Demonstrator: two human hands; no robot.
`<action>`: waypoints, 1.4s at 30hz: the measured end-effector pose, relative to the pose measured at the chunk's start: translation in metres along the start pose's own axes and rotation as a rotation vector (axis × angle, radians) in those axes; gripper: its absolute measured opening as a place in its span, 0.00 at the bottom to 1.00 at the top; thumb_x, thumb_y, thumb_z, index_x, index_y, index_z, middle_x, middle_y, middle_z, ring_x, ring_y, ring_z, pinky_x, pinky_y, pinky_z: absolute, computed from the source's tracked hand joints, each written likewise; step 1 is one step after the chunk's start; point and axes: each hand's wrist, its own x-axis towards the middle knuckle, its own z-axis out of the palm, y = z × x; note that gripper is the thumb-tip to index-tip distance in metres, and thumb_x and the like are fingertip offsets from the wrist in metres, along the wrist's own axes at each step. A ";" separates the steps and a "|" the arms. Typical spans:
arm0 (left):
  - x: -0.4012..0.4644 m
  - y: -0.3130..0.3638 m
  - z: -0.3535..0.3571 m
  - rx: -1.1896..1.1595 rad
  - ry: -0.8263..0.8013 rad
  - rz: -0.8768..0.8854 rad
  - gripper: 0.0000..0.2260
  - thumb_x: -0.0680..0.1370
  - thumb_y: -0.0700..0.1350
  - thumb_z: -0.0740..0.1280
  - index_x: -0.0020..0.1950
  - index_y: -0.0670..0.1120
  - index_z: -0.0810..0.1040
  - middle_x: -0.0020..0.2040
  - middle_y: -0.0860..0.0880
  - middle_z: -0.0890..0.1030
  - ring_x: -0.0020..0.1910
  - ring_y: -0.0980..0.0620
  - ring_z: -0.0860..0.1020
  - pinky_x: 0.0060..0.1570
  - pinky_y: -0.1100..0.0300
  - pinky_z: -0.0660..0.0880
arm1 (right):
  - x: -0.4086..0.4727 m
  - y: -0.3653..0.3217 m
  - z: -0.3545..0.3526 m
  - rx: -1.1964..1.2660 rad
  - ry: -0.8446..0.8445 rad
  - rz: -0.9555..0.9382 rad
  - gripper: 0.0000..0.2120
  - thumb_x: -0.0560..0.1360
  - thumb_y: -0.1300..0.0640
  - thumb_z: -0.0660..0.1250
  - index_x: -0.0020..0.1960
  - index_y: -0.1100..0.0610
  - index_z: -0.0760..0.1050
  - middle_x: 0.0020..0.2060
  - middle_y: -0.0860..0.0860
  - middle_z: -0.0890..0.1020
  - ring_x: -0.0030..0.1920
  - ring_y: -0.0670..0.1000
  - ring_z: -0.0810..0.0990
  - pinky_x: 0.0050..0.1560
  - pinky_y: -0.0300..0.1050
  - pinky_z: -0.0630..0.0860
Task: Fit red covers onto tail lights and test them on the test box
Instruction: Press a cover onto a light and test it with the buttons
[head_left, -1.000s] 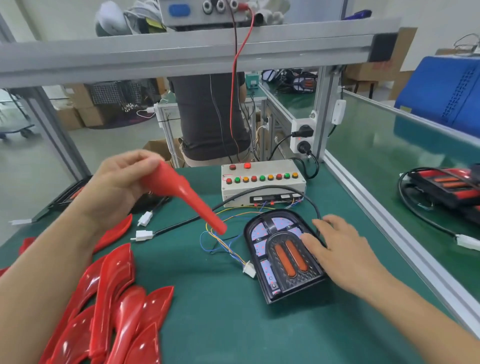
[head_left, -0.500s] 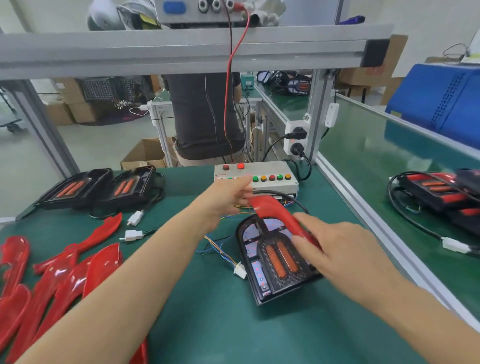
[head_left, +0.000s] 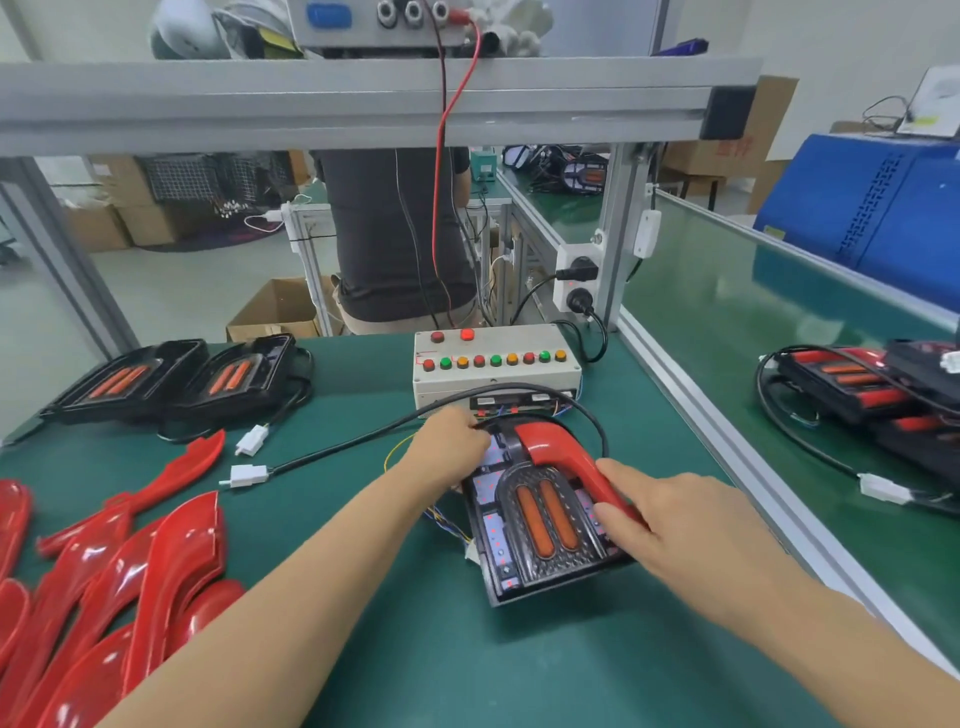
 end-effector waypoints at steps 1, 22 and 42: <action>0.000 0.002 0.001 -0.144 0.001 -0.041 0.13 0.74 0.34 0.58 0.31 0.45 0.63 0.29 0.45 0.66 0.29 0.46 0.64 0.27 0.59 0.61 | 0.000 0.000 0.001 0.000 -0.002 -0.003 0.18 0.80 0.39 0.48 0.65 0.42 0.65 0.30 0.46 0.70 0.35 0.51 0.70 0.40 0.46 0.70; -0.007 0.006 -0.004 -0.861 -0.189 -0.051 0.21 0.63 0.50 0.77 0.51 0.41 0.83 0.45 0.42 0.85 0.41 0.44 0.84 0.36 0.58 0.80 | 0.004 -0.003 0.010 1.277 -0.459 0.488 0.14 0.74 0.57 0.70 0.59 0.59 0.78 0.50 0.54 0.86 0.51 0.55 0.85 0.56 0.53 0.80; 0.001 -0.002 -0.007 -0.936 -0.280 -0.164 0.12 0.68 0.43 0.74 0.48 0.41 0.82 0.46 0.38 0.83 0.40 0.42 0.81 0.54 0.45 0.77 | 0.007 -0.007 0.014 1.348 -0.435 0.450 0.15 0.73 0.56 0.71 0.58 0.57 0.78 0.48 0.53 0.86 0.49 0.53 0.85 0.46 0.39 0.79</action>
